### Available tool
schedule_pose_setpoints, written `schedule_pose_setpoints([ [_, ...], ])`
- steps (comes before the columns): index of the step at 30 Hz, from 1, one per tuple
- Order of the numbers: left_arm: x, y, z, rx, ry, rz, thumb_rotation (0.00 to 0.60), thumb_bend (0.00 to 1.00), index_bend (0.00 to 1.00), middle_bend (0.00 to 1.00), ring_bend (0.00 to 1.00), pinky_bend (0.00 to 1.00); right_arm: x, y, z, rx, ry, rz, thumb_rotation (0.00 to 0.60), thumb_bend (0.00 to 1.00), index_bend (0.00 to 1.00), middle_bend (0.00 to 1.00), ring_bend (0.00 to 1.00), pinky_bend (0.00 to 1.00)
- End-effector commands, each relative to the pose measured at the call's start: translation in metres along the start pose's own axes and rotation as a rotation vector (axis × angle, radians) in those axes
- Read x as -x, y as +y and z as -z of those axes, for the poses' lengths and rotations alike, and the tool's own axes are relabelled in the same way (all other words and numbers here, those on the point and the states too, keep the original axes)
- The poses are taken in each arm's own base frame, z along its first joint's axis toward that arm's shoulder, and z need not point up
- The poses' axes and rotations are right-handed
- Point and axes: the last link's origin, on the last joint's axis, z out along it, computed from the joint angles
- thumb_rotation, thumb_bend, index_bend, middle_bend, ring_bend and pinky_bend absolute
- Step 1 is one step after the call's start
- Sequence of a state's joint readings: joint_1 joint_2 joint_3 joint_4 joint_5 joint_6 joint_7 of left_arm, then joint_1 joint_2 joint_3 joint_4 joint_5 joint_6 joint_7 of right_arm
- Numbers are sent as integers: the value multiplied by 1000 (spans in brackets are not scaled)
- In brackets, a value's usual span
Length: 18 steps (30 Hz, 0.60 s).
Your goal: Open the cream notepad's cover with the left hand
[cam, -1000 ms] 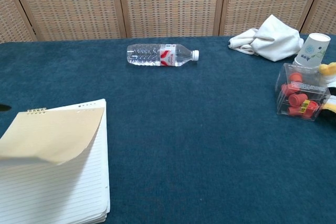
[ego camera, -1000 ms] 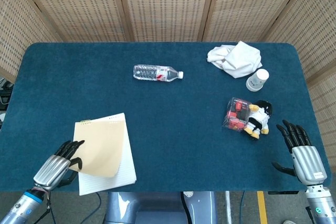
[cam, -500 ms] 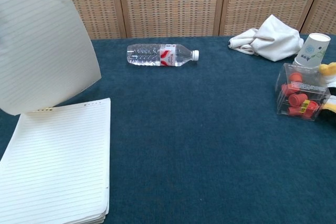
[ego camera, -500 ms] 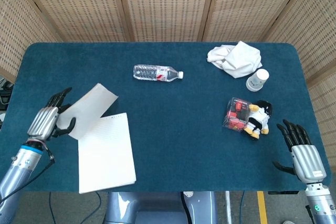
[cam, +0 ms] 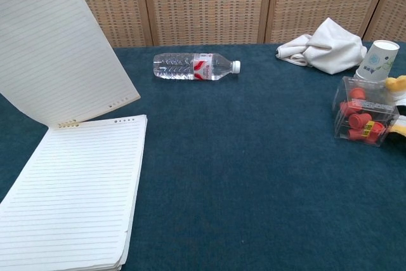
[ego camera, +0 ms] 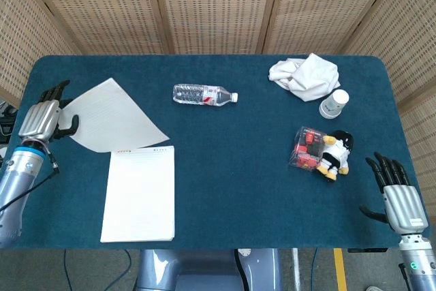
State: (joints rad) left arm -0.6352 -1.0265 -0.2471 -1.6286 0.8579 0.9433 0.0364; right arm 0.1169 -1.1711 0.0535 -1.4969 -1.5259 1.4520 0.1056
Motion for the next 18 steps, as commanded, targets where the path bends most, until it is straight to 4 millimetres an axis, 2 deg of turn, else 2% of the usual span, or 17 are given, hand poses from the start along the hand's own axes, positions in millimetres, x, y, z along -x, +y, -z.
schedule_pose_setpoints([
  [1, -1, 0, -23, -28, -4, -5, 600, 594, 822, 0, 0, 0, 2, 0, -1, 4, -3, 11, 600, 0, 12, 0, 0, 0],
  [5, -1, 8, -45, -29, -4, -21, 600, 587, 806, 0, 0, 0, 5, 1, -5, 16, -7, 29, 600, 0, 14, 0, 0, 0],
  [7, -5, 16, -61, -20, 12, -58, 600, 525, 734, 0, 0, 0, 6, 4, -7, 30, -9, 46, 600, 0, 14, 0, 0, 0],
  [9, -3, 20, -73, -28, 9, -89, 600, 331, 529, 0, 0, 0, 7, 6, -8, 39, -9, 55, 600, 0, 14, 0, 0, 0],
  [11, 2, 21, -77, -32, -14, -97, 600, 64, 155, 0, 0, 0, 7, 7, -9, 44, -9, 58, 600, 0, 15, 0, 0, 0],
  [13, 6, 25, -80, -29, -40, -84, 600, 0, 3, 0, 0, 0, 7, 7, -9, 48, -7, 61, 600, 0, 15, 0, 0, 0],
  [18, 15, 31, -85, 4, -14, -56, 600, 0, 0, 0, 0, 0, 7, 8, -9, 51, -7, 67, 600, 0, 14, 0, 0, 0],
])
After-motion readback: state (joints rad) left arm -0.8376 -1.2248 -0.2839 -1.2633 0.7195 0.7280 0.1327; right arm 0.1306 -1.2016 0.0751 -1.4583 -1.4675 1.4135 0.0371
